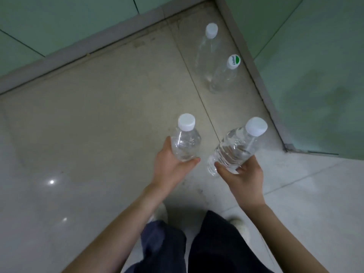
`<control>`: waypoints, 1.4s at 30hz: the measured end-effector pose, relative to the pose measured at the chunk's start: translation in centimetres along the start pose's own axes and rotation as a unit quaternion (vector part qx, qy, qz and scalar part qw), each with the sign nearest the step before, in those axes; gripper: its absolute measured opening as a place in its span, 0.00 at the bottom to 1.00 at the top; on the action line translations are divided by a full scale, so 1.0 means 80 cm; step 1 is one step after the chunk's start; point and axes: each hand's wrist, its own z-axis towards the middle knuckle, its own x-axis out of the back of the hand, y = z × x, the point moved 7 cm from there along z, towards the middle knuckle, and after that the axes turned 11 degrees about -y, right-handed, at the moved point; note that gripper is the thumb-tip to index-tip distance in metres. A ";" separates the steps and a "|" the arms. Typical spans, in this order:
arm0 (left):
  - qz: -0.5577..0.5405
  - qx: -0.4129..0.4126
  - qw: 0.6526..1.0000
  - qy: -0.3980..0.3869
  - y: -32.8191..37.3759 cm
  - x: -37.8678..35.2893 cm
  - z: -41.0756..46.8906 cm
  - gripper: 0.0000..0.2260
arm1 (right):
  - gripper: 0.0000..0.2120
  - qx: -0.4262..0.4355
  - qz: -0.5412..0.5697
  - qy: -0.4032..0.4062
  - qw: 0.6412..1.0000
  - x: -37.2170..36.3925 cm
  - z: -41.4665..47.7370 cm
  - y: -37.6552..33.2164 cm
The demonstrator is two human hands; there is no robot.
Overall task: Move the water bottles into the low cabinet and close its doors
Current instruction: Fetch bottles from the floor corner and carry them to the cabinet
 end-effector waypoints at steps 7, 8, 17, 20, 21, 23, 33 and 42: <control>-0.069 0.031 0.997 0.029 0.149 0.123 -0.194 0.21 | 0.23 -0.015 0.030 -0.072 0.997 0.058 -0.153 -0.223; -0.087 0.029 0.995 0.032 0.176 0.142 -0.221 0.20 | 0.22 -0.011 0.039 -0.082 0.996 0.069 -0.176 -0.262; -0.141 -0.060 0.987 0.042 0.450 0.340 -0.497 0.18 | 0.16 0.077 0.068 -0.073 0.992 0.176 -0.408 -0.625; -0.156 -0.099 0.980 0.072 0.504 0.385 -0.563 0.17 | 0.14 0.112 0.093 -0.065 0.987 0.195 -0.453 -0.691; -0.161 -0.112 0.977 0.088 0.517 0.398 -0.583 0.17 | 0.14 0.123 0.102 -0.064 0.985 0.200 -0.465 -0.708; -0.165 -0.133 0.970 0.118 0.532 0.420 -0.622 0.16 | 0.13 0.149 0.103 -0.071 0.981 0.209 -0.488 -0.736; -0.249 -0.070 0.940 0.221 0.479 0.379 -0.729 0.16 | 0.12 0.172 0.023 -0.174 0.969 0.242 -0.526 -0.729; -0.249 0.080 0.894 0.363 0.416 0.294 -0.866 0.15 | 0.14 0.193 -0.099 -0.328 0.920 0.208 -0.578 -0.694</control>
